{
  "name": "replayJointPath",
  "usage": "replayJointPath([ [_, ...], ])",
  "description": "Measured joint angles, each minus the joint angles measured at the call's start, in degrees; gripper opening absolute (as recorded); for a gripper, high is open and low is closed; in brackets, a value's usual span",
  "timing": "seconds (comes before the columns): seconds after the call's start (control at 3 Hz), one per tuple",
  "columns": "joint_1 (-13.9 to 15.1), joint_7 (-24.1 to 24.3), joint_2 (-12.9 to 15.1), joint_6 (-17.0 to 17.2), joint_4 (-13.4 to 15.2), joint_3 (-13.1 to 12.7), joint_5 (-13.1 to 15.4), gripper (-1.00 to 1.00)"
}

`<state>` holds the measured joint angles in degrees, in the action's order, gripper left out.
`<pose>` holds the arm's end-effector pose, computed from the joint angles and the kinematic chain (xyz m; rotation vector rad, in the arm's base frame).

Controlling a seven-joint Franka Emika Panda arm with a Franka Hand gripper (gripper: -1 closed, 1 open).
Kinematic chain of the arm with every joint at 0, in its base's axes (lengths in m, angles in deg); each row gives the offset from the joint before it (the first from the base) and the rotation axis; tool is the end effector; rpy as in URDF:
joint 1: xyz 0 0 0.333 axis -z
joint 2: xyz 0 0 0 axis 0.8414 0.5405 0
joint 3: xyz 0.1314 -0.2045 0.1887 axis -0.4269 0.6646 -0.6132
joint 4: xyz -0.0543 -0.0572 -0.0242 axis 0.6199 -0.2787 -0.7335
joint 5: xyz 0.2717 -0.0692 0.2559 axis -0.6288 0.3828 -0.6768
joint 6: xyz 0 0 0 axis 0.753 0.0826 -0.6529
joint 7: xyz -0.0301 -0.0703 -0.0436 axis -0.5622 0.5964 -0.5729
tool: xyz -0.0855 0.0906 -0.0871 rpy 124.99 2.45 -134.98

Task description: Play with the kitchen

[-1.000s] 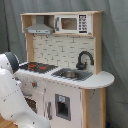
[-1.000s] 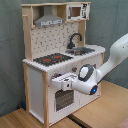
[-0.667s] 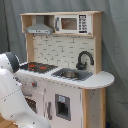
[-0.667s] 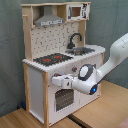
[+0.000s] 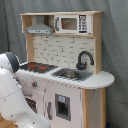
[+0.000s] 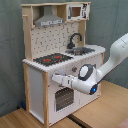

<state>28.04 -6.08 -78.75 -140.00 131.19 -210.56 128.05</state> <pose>0.3887 0.5263 0.3249 0.8424 1.4429 0.9578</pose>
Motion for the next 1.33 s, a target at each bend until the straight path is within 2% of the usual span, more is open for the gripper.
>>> replayJointPath([
  [1.33,0.0,24.8,0.0,-0.3,-0.2,0.0,0.0,-1.00],
])
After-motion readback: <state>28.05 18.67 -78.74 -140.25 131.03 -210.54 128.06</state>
